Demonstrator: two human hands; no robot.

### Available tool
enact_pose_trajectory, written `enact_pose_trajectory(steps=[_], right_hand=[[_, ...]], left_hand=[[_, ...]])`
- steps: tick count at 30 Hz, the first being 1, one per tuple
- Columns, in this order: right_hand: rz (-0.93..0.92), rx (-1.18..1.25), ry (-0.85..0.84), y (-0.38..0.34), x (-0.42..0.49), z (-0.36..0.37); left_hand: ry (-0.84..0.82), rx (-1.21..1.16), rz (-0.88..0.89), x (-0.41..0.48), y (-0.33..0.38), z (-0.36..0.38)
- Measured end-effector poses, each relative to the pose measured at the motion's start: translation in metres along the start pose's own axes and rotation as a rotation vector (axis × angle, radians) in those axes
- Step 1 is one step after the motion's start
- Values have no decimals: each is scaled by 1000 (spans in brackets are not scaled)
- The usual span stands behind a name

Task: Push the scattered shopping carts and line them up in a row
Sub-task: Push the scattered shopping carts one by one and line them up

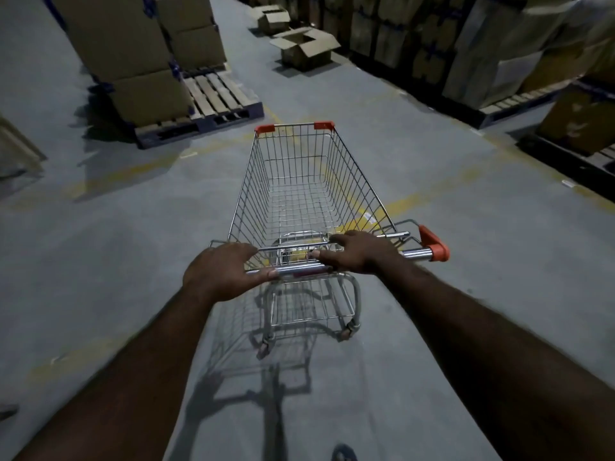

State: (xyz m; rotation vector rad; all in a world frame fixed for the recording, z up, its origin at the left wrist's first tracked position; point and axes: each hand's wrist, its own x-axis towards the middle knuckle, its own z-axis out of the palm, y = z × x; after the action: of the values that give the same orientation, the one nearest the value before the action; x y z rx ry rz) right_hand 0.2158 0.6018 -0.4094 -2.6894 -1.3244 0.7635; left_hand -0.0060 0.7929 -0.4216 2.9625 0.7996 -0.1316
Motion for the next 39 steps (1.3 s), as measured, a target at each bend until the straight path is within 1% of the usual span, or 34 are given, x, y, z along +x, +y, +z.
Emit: enact_pose_trajectory(steps=[9, 16, 19, 24, 31, 39], right_hand=[[130, 22, 52, 22, 17, -16], [257, 73, 92, 30, 26, -23], [318, 94, 135, 37, 25, -20], [436, 178, 185, 48, 18, -18], [581, 231, 228, 62, -4, -6], [740, 302, 287, 80, -58, 13]], left_hand=[[-9, 17, 143, 74, 2, -6], [-22, 29, 321, 139, 4, -15], [-19, 29, 401, 161, 10, -17], [-18, 77, 552, 192, 28, -20], [-30, 82, 720, 225, 60, -15], [-46, 109, 898, 230, 121, -9]])
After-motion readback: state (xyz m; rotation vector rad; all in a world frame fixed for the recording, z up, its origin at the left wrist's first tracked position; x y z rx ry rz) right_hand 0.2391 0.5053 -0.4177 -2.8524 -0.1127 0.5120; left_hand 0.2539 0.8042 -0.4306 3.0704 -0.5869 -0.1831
